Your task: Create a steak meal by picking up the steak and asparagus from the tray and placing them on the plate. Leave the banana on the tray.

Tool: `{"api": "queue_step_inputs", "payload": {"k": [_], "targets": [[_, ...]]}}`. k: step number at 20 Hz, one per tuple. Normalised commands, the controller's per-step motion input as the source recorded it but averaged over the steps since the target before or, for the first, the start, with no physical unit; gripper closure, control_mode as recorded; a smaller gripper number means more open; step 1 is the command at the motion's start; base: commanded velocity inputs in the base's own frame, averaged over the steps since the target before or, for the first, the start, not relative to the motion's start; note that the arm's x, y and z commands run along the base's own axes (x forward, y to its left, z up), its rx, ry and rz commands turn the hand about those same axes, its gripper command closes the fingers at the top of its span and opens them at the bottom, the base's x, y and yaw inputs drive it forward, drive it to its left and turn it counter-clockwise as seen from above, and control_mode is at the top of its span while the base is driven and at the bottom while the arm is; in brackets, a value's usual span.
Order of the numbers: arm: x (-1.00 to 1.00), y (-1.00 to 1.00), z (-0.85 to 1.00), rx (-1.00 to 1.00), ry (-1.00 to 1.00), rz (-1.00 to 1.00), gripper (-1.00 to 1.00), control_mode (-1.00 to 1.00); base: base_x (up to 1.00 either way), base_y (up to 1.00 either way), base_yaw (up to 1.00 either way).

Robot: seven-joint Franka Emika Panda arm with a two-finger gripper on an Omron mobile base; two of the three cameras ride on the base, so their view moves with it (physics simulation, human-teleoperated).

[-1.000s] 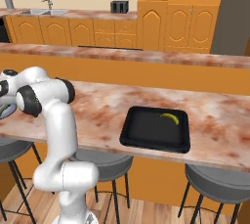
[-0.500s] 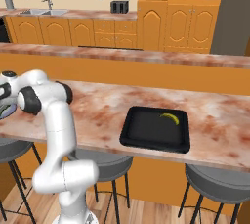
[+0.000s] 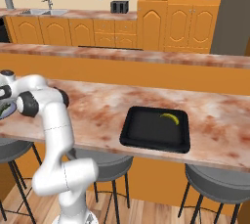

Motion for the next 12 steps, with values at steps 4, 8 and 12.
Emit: {"api": "queue_step_inputs", "payload": {"k": [4, 8, 12], "targets": [[0.17, 0.26, -0.12, -0.03, 0.00, 0.00, -1.00, -1.00, 0.00, 0.00, 0.00], [0.08, 0.08, -0.14, 0.00, 0.00, 0.00, -1.00, -1.00, 0.00, 0.00, 0.00], [0.00, -0.12, -0.04, 0.00, 0.00, -0.02, -1.00, -1.00, 0.00, 0.00, 0.00]]}}
